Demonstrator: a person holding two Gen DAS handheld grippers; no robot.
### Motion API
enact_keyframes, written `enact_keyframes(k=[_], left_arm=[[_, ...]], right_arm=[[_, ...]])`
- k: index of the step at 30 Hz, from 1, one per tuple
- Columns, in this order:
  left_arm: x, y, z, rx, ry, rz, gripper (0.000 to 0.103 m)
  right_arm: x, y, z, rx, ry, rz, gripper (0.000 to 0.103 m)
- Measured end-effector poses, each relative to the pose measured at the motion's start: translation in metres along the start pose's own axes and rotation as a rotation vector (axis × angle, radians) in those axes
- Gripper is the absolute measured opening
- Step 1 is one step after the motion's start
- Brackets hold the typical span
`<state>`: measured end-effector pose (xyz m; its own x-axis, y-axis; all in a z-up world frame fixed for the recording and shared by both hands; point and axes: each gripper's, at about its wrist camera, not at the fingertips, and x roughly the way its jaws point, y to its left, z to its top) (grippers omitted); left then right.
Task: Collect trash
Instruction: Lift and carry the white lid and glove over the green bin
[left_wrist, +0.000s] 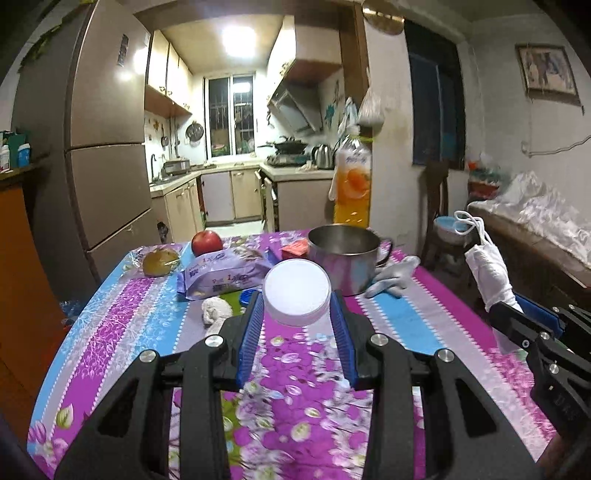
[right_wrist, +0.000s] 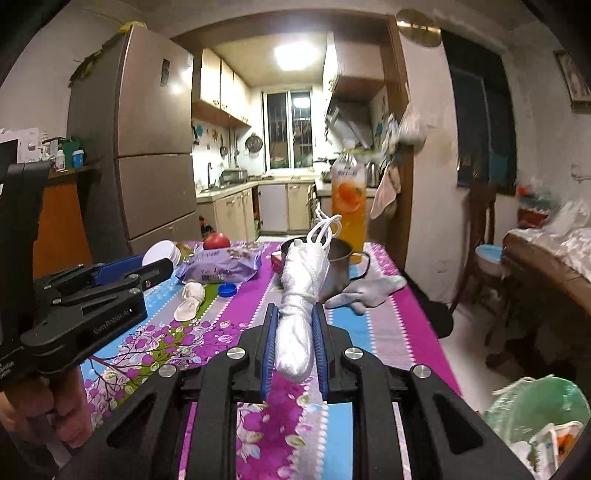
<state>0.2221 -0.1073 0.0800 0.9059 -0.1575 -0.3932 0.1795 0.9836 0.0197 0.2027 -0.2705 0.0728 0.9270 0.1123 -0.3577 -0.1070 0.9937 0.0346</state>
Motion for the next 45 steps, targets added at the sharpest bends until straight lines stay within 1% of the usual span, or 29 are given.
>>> enact_keyframes(k=[5,8,16,20,25,29,37,41,45], left_arm=[[-0.030,-0.027,-0.001,0.018,-0.049,-0.033,0.035],[-0.042,-0.040,-0.001,0.021,-0.063,-0.054,0.035],[-0.055,-0.073,0.000,0.028,-0.080,-0.110,0.036],[-0.060,-0.103,0.001,0.051,-0.081,-0.159,0.036],[-0.055,-0.145,-0.002,0.074,-0.055,-0.234,0.036],[-0.047,-0.180,-0.006,0.101,-0.027,-0.290,0.036],[-0.034,-0.250,-0.015,0.166,0.015,-0.378,0.036],[-0.026,-0.277,-0.021,0.197,0.046,-0.416,0.036],[-0.016,-0.302,-0.026,0.216,0.083,-0.443,0.036]], right_arm=[[-0.042,-0.005,-0.001,-0.007,-0.044,-0.032,0.020],[-0.066,-0.014,-0.001,-0.001,-0.064,-0.052,0.019],[-0.119,-0.045,-0.003,0.013,-0.088,-0.122,0.020],[-0.145,-0.070,-0.007,0.025,-0.091,-0.174,0.019],[-0.176,-0.107,-0.015,0.044,-0.088,-0.249,0.019],[-0.197,-0.145,-0.023,0.071,-0.070,-0.315,0.019],[-0.219,-0.223,-0.048,0.136,-0.001,-0.425,0.019],[-0.220,-0.256,-0.059,0.171,0.048,-0.451,0.019],[-0.216,-0.286,-0.069,0.217,0.112,-0.454,0.019]])
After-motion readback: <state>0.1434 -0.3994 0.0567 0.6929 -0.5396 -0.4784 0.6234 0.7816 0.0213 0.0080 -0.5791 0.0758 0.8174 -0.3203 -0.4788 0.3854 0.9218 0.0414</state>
